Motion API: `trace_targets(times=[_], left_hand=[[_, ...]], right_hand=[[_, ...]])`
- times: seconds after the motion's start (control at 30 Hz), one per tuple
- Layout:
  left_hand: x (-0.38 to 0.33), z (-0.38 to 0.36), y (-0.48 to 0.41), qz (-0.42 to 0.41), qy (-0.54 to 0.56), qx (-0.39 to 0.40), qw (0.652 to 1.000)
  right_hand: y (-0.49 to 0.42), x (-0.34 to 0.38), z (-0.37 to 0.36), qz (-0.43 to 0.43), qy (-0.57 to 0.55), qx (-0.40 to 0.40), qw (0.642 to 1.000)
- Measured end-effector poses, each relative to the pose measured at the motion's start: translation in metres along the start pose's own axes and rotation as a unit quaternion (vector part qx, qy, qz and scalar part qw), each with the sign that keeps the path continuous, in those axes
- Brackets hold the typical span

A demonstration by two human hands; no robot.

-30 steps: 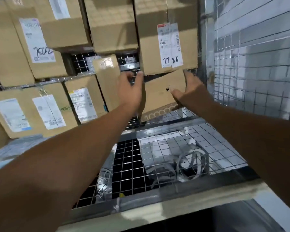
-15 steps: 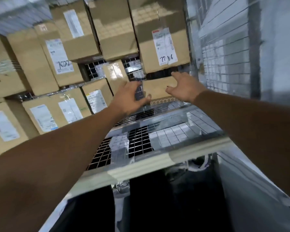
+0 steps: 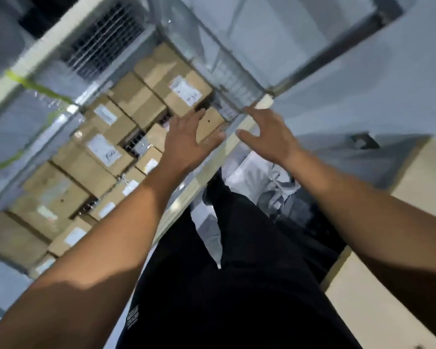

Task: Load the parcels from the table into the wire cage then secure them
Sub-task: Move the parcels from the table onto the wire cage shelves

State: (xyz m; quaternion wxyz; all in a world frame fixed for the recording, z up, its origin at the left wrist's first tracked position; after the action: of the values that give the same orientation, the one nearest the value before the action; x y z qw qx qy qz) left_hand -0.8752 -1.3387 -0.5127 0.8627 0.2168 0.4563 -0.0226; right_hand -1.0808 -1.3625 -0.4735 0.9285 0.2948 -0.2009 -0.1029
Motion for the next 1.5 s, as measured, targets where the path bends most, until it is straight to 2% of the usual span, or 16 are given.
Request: trace_targets(times=[0.1,0.17,0.27,0.4,0.53,0.77,0.87,0.93,1.03,1.1,1.33,1.4,1.5], left_hand=[[-0.052,-0.012,0.028,-0.072,-0.031,0.04,0.996],[-0.077,-0.03,0.043,-0.086,-0.05,0.087,0.991],[-0.118,-0.067,0.064,-0.124,-0.083,0.145,0.978],[-0.197,-0.143,0.106,-0.263,-0.122,0.216,0.932],[-0.264,-0.228,0.176,-0.371,-0.151,0.297,0.867],[-0.317,-0.352,0.36,-0.448,-0.122,0.426,0.776],[-0.319,-0.384,0.426,-0.453,-0.106,0.47,0.75],[-0.318,-0.401,0.457,-0.456,-0.099,0.492,0.735],[-0.326,-0.428,0.486,-0.469,-0.093,0.521,0.707],[-0.337,-0.45,0.497,-0.478,-0.084,0.539,0.689],[-0.392,-0.554,0.514,-0.499,-0.094,0.576,0.641],[-0.397,-0.58,0.511,-0.494,-0.109,0.604,0.616],[-0.394,-0.599,0.514,-0.475,-0.113,0.667,0.562]], right_hand=[[0.069,-0.036,0.011,-0.074,-0.065,-0.067,0.993],[0.112,-0.065,0.012,-0.131,-0.089,-0.105,0.982],[0.186,-0.118,0.013,-0.211,-0.144,-0.175,0.951],[0.299,-0.201,0.004,-0.31,-0.199,-0.265,0.891],[0.429,-0.264,-0.027,-0.401,-0.255,-0.358,0.804],[0.651,-0.304,-0.106,-0.522,-0.296,-0.479,0.641],[0.707,-0.308,-0.134,-0.546,-0.31,-0.516,0.583],[0.733,-0.306,-0.151,-0.548,-0.337,-0.551,0.532],[0.762,-0.304,-0.169,-0.541,-0.362,-0.611,0.45],[0.773,-0.31,-0.179,-0.546,-0.388,-0.618,0.411],[0.772,-0.366,-0.185,-0.569,-0.467,-0.565,0.372],[0.764,-0.385,-0.182,-0.562,-0.485,-0.562,0.365],[0.749,-0.402,-0.177,-0.521,-0.512,-0.587,0.349]])
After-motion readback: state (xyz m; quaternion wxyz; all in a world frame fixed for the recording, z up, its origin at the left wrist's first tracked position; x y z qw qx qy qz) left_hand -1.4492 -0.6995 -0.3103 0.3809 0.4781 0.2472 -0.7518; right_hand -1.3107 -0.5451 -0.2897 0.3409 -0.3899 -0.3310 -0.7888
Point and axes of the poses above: each hand's wrist, its own y-axis away from the middle knuckle, its own z-axis out of the back of the hand, x = y × z, the point moved 6 cm from there along -y, towards the middle knuckle, and after that the axes turned 8 degrees about -z, right-handed, at the moved point
